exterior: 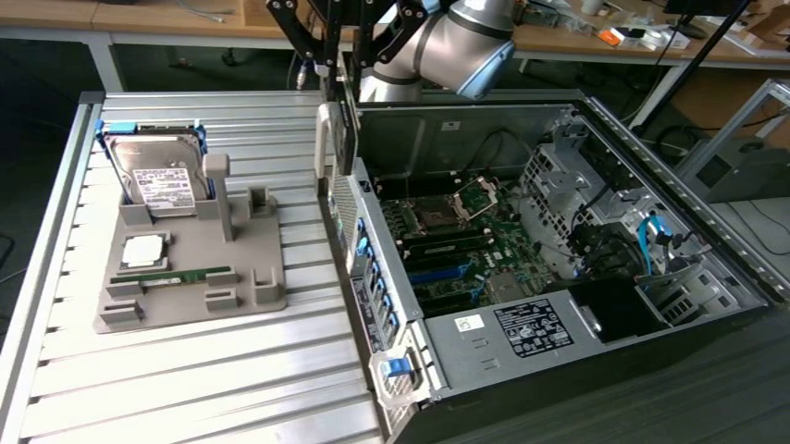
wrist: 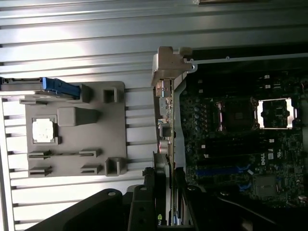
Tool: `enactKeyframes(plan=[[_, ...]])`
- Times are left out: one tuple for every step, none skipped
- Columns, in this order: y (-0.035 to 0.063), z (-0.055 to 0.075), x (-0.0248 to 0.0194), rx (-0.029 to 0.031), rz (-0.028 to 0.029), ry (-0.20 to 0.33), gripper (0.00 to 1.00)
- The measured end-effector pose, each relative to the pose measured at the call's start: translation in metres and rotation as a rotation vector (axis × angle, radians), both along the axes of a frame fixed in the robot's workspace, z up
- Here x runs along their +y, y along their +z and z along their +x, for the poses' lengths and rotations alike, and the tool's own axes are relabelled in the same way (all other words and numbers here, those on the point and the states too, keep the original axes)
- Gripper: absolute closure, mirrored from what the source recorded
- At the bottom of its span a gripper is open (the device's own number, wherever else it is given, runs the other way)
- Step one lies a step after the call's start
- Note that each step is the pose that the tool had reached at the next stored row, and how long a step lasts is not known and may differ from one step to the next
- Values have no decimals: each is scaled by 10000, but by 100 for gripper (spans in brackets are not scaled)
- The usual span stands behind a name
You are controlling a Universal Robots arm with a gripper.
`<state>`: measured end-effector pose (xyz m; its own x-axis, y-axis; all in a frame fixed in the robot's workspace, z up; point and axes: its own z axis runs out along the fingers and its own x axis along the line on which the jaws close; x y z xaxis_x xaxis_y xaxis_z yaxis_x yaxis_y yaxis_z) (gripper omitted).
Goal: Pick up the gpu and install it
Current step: 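Pick up the gpu and move the gpu toward the slot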
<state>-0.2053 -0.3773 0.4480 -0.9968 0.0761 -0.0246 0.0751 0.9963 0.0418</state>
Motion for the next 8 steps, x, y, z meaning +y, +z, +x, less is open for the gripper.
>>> enactKeyframes(plan=[[0,9,0,0,0,0,73],[0,14,0,-1,1,0,73],[0,20,-1,0,1,0,73],[0,25,-1,0,0,0,73],[0,31,-1,0,0,0,73],[0,38,-1,0,0,0,73],[0,43,-1,-1,1,0,73],[0,48,-1,0,0,0,73]])
